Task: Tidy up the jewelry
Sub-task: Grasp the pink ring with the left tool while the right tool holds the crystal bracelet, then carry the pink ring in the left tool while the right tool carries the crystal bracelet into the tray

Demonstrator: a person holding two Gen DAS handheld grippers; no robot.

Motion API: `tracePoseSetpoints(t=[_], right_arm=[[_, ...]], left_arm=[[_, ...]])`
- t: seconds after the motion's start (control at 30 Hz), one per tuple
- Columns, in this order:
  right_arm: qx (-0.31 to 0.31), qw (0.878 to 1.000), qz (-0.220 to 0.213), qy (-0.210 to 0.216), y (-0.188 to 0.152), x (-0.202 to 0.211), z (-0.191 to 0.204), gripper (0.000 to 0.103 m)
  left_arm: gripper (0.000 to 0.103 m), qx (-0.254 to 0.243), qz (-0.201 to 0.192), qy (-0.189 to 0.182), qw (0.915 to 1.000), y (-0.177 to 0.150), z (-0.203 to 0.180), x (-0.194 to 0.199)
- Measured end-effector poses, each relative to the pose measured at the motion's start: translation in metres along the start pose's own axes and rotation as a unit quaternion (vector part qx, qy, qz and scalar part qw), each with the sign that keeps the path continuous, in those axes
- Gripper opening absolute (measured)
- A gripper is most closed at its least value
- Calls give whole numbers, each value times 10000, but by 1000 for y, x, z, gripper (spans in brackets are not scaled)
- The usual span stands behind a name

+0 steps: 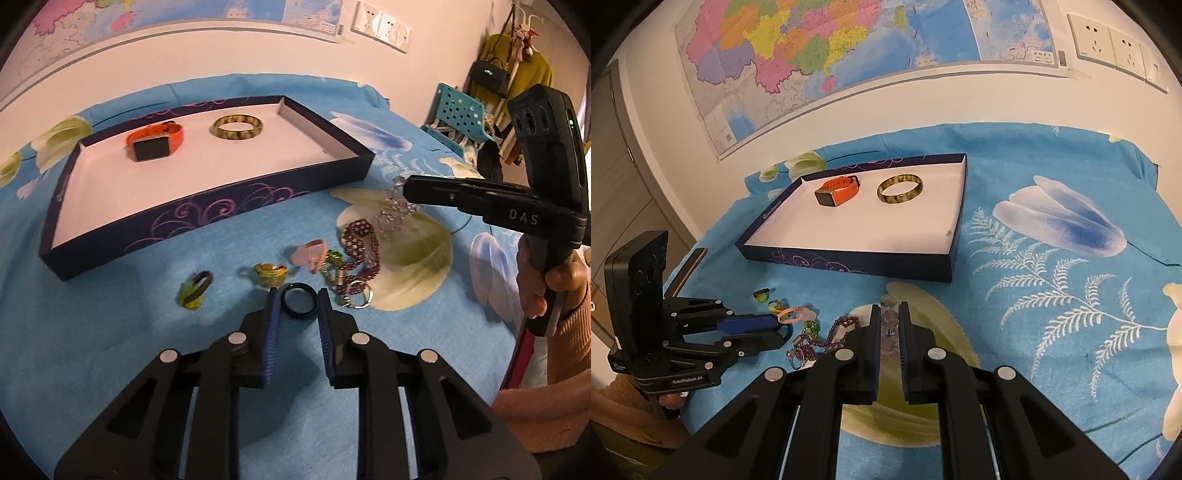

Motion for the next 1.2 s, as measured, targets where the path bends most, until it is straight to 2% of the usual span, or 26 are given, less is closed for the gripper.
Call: tracePoseSetpoints(t=[0.2,0.47,0.57,0.67,1.0,1.2], right_arm=[[-32,10000,-15,35,1,0,0,8],[-40,10000,-26,79,0,-1,2,8],[-30,9999,-48,105,1,0,3,8],[-1,9999,-93,126,2,2,5,8],[55,9994,-297,174,13,15,13,8],[146,9988,-426,193,22,21,20,8]], left_arm=[[25,-231,-266,-90,9993,4,-12,12],[24,-249,-239,-22,9994,21,-14,-4],[7,-134,-154,-68,9998,24,-10,-9],[4,-47,-179,-112,9998,23,-8,-7],[4,131,-495,-271,9983,25,-4,21],[4,138,-680,-226,9973,29,0,37]])
Point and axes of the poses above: each gripper's, at about its wrist camera, not at the fingertips, and x roughly against the way its jaws point, z to its left, y to its top, the point moved 4 cm from there along -x, roughly the way its jaws point, and after that the axes turned 2 degrees about -x, right-handed, at the moved point
